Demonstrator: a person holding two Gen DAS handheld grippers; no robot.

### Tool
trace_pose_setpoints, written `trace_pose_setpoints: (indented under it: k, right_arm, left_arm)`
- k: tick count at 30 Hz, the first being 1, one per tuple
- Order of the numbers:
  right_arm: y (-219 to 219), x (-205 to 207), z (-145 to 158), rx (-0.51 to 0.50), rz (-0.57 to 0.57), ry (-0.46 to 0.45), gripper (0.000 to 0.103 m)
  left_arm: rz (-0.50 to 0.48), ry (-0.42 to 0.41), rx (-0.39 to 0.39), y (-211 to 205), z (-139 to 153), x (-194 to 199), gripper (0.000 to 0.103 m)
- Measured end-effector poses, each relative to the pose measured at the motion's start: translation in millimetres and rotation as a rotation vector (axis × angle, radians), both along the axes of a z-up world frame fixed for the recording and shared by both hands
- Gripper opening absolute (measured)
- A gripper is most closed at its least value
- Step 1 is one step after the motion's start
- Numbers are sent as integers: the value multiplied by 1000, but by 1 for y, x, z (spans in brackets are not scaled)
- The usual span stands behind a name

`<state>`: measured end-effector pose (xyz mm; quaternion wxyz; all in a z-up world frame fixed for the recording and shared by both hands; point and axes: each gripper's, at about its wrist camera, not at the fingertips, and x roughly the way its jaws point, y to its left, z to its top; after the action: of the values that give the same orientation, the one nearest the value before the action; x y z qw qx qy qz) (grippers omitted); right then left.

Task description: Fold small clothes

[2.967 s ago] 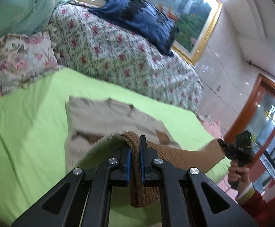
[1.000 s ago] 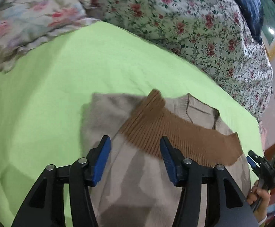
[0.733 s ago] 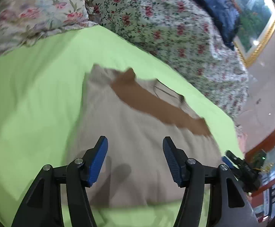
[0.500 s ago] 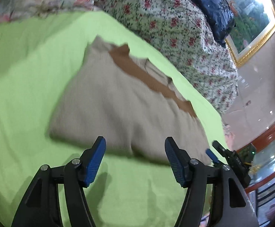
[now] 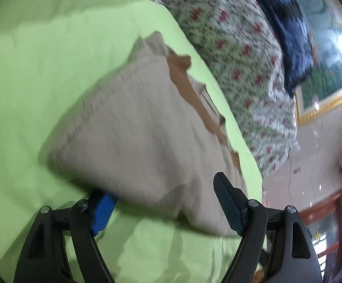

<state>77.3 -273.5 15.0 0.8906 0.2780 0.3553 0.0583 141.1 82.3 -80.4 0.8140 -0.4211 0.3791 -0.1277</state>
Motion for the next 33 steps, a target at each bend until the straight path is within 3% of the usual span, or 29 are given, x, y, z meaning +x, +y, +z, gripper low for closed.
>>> trace_pose_setpoints:
  k: [2,5,6,7,8,10,15,17,22,26,29,33]
  right_arm:
    - [0,0,0,2,-1,5,72]
    - [-3,2,-2,0,-8,9,72]
    - [-6,3,-3,0,-11,13,72]
    - [-9,4,-4,2,-15,16,72]
    - [-13,5,-4,5,-18,18,72]
    - [-20,8,-3,4,-20,21,72]
    - [-48,16,12,-10,-41,-12,72]
    - [-58,23,16,0,-43,-11,72]
    - [-77,46,27,32,0,-14,72]
    - [-88,79,25,162,87,21,72]
    - [-79,111,16,214,180,70,72]
    - [-59,146,-3,269,271,143,76]
  left_arm:
    - [49,-8,6,5,0,9,76]
    - [113,-1,41,10,-2,20,55]
    - [119,4,54,10,-3,23,39]
    - [117,12,53,13,-6,24,16]
    - [106,30,10,20,-12,28,12]
    - [114,26,-8,28,-11,29,11]
    - [63,-64,136,13,33,26,9]
    - [11,-123,214,-10,61,29,9]
    - [-145,-237,303,-81,105,38,9]
    - [-292,-275,371,-145,108,44,9]
    - [-378,-248,429,-182,89,50,9]
    - [-419,-219,480,-197,69,49,9]
